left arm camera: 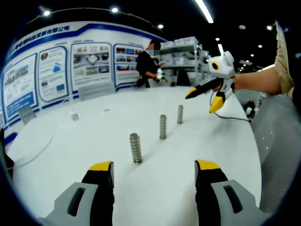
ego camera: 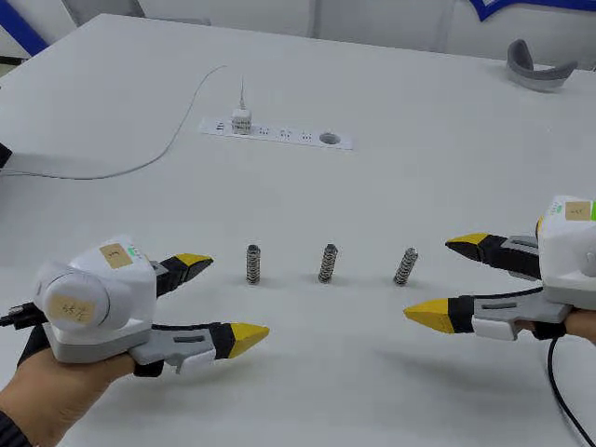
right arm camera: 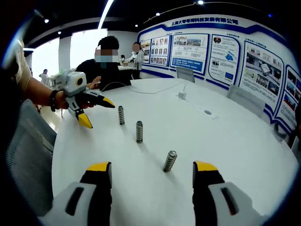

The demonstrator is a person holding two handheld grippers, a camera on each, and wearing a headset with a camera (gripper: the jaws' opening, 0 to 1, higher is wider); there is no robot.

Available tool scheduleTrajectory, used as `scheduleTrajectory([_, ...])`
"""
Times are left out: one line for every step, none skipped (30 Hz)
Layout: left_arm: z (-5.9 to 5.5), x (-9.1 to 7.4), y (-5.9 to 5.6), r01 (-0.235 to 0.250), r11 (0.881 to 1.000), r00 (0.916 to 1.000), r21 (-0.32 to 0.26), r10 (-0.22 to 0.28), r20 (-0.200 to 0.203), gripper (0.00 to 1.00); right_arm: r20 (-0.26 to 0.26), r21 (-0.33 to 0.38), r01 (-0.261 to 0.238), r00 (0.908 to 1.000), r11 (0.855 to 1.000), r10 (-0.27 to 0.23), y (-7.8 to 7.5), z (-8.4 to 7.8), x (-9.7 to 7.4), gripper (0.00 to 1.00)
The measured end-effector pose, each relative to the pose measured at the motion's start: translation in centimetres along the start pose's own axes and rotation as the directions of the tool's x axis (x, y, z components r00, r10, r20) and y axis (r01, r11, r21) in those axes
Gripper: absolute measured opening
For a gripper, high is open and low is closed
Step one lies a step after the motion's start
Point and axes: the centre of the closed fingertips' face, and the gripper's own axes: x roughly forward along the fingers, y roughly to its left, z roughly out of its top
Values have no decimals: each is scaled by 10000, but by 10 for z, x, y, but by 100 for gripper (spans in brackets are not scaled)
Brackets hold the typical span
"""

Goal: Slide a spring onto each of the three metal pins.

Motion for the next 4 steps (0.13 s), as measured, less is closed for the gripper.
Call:
scheduleTrajectory([0,0,0,6,10000,10000,-4,-6,2,71,57,64,24,10000,10000,-24,0,-1,0,71])
scheduleTrajectory([0,0,0,1,10000,10000,-9,-1,7,71,113,100,44,9999,9999,-45,1,-3,0,72])
scheduleTrajectory([0,0,0,-2,10000,10000,-22,2,8,71,125,107,44,9999,9999,-46,2,-4,0,72])
scheduleTrajectory([0,0,0,-7,10000,10000,-38,7,4,71,111,101,24,9999,9999,-25,3,-6,0,72])
